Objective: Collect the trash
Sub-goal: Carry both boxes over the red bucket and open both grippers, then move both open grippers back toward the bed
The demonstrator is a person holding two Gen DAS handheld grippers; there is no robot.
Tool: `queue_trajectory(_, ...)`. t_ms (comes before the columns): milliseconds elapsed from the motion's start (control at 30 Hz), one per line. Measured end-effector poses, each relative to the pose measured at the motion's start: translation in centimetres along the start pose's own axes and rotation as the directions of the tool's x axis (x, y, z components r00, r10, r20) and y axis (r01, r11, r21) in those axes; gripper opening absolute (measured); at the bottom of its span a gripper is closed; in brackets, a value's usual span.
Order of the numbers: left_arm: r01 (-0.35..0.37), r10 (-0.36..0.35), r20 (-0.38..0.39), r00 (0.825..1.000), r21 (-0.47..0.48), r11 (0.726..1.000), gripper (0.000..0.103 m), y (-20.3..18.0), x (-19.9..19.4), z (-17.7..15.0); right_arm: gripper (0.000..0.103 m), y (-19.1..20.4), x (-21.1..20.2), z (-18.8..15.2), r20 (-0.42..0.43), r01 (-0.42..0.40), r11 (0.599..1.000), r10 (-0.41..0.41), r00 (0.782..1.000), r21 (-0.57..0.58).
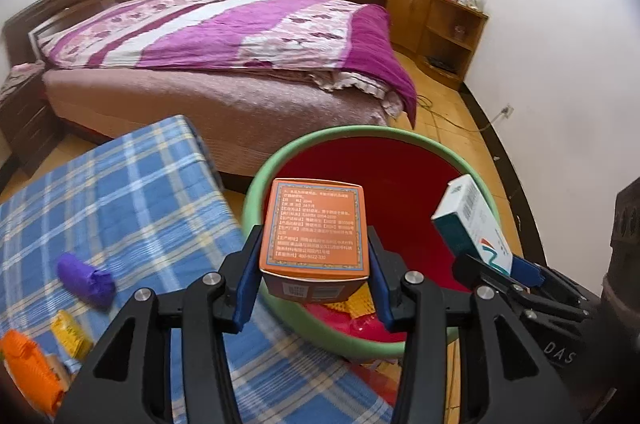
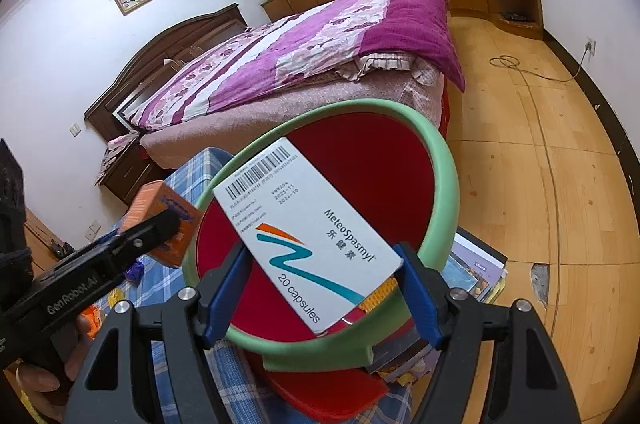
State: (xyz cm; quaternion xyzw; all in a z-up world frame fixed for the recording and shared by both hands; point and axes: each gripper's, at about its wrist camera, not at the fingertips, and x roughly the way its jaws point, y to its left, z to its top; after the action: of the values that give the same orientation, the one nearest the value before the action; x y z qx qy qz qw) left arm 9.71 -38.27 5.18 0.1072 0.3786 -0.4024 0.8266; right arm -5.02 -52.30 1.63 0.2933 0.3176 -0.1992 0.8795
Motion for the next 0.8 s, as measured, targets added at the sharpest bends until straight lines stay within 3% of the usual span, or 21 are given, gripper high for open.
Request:
queue_trajectory(233,0.012,-0.012,-0.015,1.0,0.004,1.0,0.053,-0.5,1.1,-0.1,0.077,0.0,0.4,0.2,0.011,-0.001,1.0,0.001,1.0,-0.002)
queue_trajectory(800,-0.011,0.011,0.002,1.0,-0.043,0.999,0.053,1.0,-1.4,-1.1,0.078,0.3,-1.6,0.0,0.058,0.0,1.0,0.0,0.998,0.004)
